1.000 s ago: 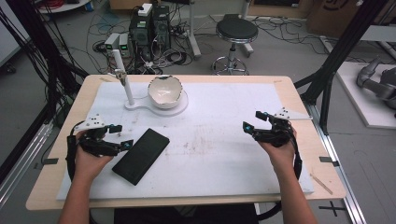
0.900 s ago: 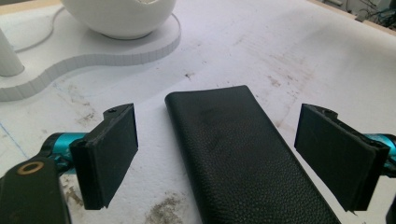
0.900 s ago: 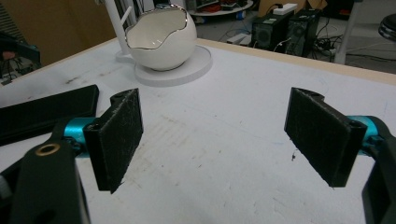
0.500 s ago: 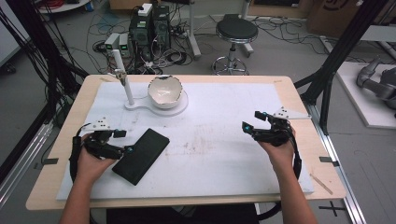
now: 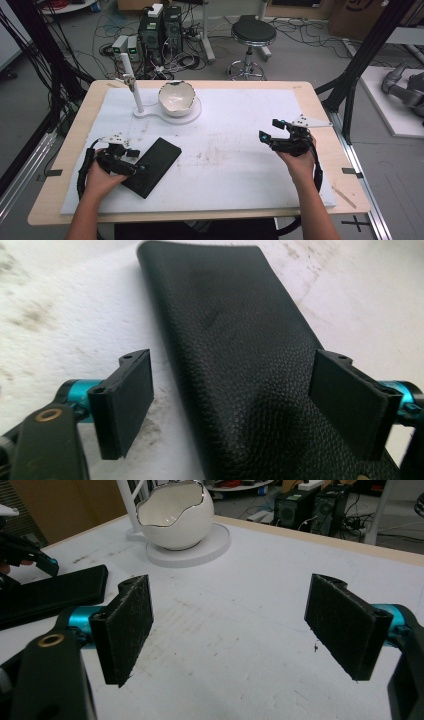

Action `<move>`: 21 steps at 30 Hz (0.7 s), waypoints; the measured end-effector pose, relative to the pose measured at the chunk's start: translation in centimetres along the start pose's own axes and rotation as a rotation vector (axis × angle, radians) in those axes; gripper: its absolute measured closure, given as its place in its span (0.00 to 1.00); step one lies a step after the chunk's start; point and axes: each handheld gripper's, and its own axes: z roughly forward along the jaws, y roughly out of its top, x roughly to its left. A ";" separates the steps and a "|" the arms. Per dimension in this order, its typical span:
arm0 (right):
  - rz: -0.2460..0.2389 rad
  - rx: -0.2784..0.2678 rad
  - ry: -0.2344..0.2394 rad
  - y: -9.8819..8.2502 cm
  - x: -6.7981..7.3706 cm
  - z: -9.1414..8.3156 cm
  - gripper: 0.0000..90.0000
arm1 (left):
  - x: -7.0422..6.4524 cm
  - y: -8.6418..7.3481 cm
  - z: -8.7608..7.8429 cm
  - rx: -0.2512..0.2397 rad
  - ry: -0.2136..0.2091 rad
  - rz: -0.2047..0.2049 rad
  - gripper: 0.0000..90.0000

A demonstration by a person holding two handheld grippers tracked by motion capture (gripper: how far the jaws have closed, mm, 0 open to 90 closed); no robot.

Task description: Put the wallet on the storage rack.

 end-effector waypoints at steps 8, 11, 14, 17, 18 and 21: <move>-0.001 -0.005 -0.002 0.1 0.0 -0.2 0.22 | 0.3 -0.8 0.0 -0.039 -0.009 -0.001 0.27; -0.004 -0.004 -0.003 0.1 -0.1 -0.3 0.22 | 0.2 -0.8 0.0 -0.035 -0.023 -0.002 0.33; 0.004 -0.002 -0.004 0.1 -0.1 -0.3 0.22 | 0.2 -0.9 -0.1 -0.033 -0.022 -0.008 0.38; 0.004 -0.001 -0.004 0.1 -0.1 -0.3 0.22 | 0.3 -0.9 -0.2 -0.038 -0.026 -0.043 0.44; 0.003 -0.002 -0.003 0.1 -0.1 -0.3 0.22 | 0.5 -0.9 -0.4 -0.039 -0.031 -0.070 0.48; 0.002 -0.008 -0.002 0.1 -0.2 -0.3 0.22 | 0.6 -0.9 -0.7 -0.052 -0.025 -0.137 0.63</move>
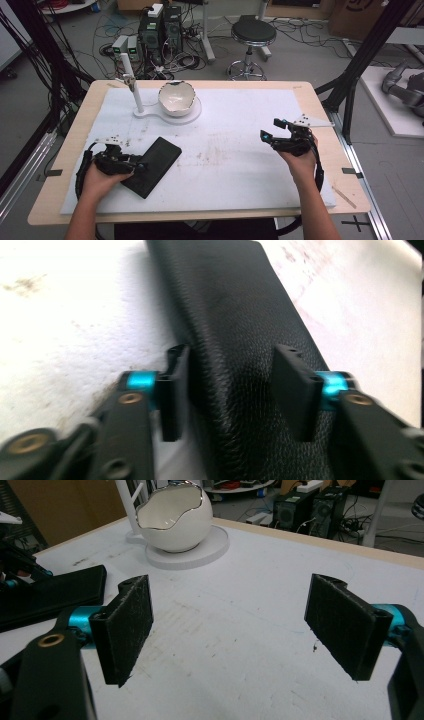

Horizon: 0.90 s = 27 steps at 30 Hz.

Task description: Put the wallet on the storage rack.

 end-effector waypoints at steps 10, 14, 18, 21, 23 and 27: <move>0.000 0.014 0.018 -0.1 0.0 0.0 0.22 | -0.8 0.6 -0.6 -0.041 0.000 -0.004 0.87; 0.020 0.022 0.029 -0.2 -0.2 0.0 0.22 | -1.5 1.0 -1.2 -0.087 -0.027 0.045 0.90; 0.023 0.017 0.046 -0.1 -0.2 0.0 0.22 | -2.7 1.6 -1.6 -0.120 -0.044 0.112 0.90; 0.022 0.012 0.062 -0.1 -0.1 0.0 0.22 | -3.7 2.2 -1.8 -0.144 -0.042 0.159 0.90; 0.020 0.013 0.078 0.0 0.0 0.1 0.22 | -4.2 2.6 -1.8 -0.154 -0.045 0.182 0.90; 0.019 0.003 0.135 0.1 0.1 0.2 0.23 | -5.2 3.2 -1.8 -0.174 -0.049 0.228 0.90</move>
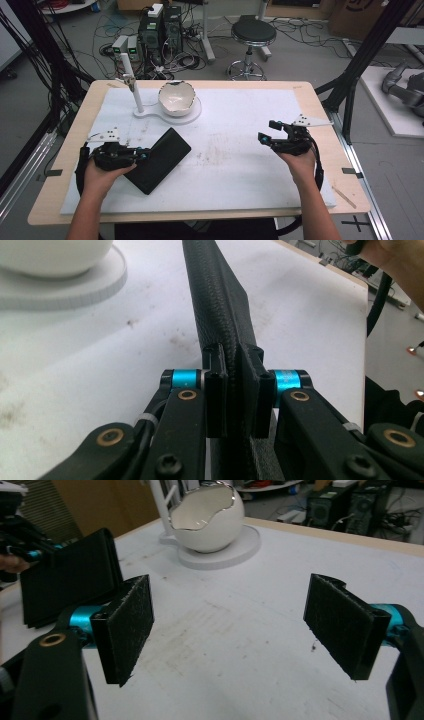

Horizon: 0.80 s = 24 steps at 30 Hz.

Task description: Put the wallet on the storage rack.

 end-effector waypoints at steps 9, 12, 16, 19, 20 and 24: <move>-0.042 0.028 0.114 0.6 1.4 1.2 0.23 | -2.2 2.0 0.5 -0.038 -0.049 0.095 0.90; -0.075 0.042 0.153 0.7 2.2 2.0 0.23 | -2.7 2.4 1.3 -0.034 -0.085 0.107 0.90; -0.107 0.065 0.209 0.8 3.4 3.0 0.23 | -3.3 2.7 2.6 -0.027 -0.124 0.119 0.90; -0.108 0.088 0.268 0.9 4.3 3.9 0.23 | -3.9 3.1 3.3 -0.029 -0.150 0.145 0.90; -0.111 0.099 0.281 0.9 4.5 4.2 0.23 | -4.1 3.2 3.4 -0.031 -0.160 0.148 0.90; -0.148 0.141 0.325 0.9 6.0 5.5 0.23 | -4.8 3.6 4.2 -0.030 -0.189 0.167 0.90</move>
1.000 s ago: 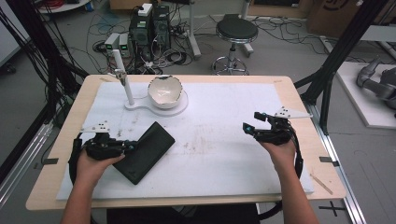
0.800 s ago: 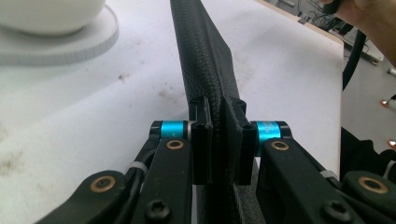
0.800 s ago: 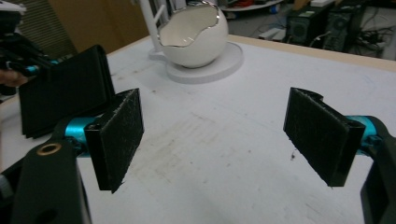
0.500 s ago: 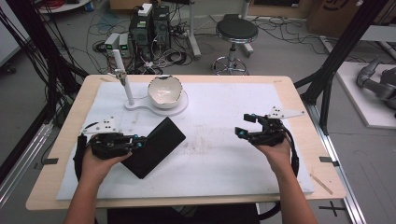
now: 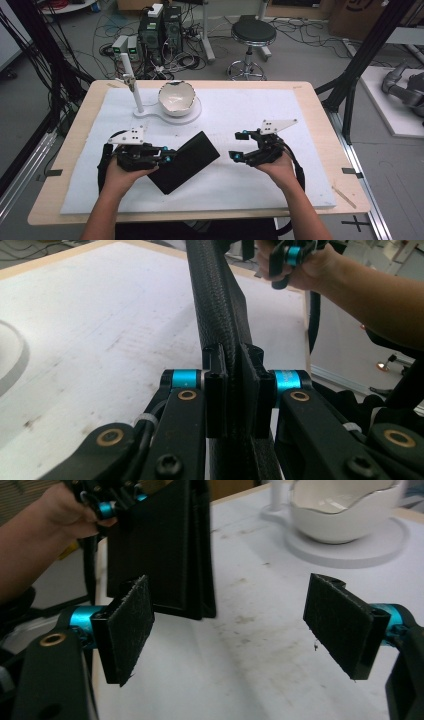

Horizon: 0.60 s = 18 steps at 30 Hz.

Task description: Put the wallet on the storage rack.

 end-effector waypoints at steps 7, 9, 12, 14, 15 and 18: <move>0.041 0.036 0.154 0.0 0.2 2.8 0.29 | -0.6 0.3 1.2 -0.001 -0.051 0.036 0.90; 0.051 0.052 0.194 -0.1 0.3 3.4 0.37 | -0.7 0.4 1.4 -0.010 -0.060 0.037 0.90; 0.012 0.068 0.201 -0.2 0.6 3.9 0.65 | -0.6 0.4 1.5 -0.002 -0.045 0.040 0.90; 0.022 0.081 0.191 -0.3 0.8 3.9 0.81 | -0.4 0.2 1.5 -0.004 -0.015 0.045 0.90; 0.021 0.076 0.199 -0.3 0.7 4.0 0.84 | -0.4 0.1 1.4 -0.009 0.003 0.042 0.89; 0.025 0.078 0.187 -0.3 0.9 4.2 0.87 | -0.2 -0.1 1.5 -0.002 0.025 0.033 0.88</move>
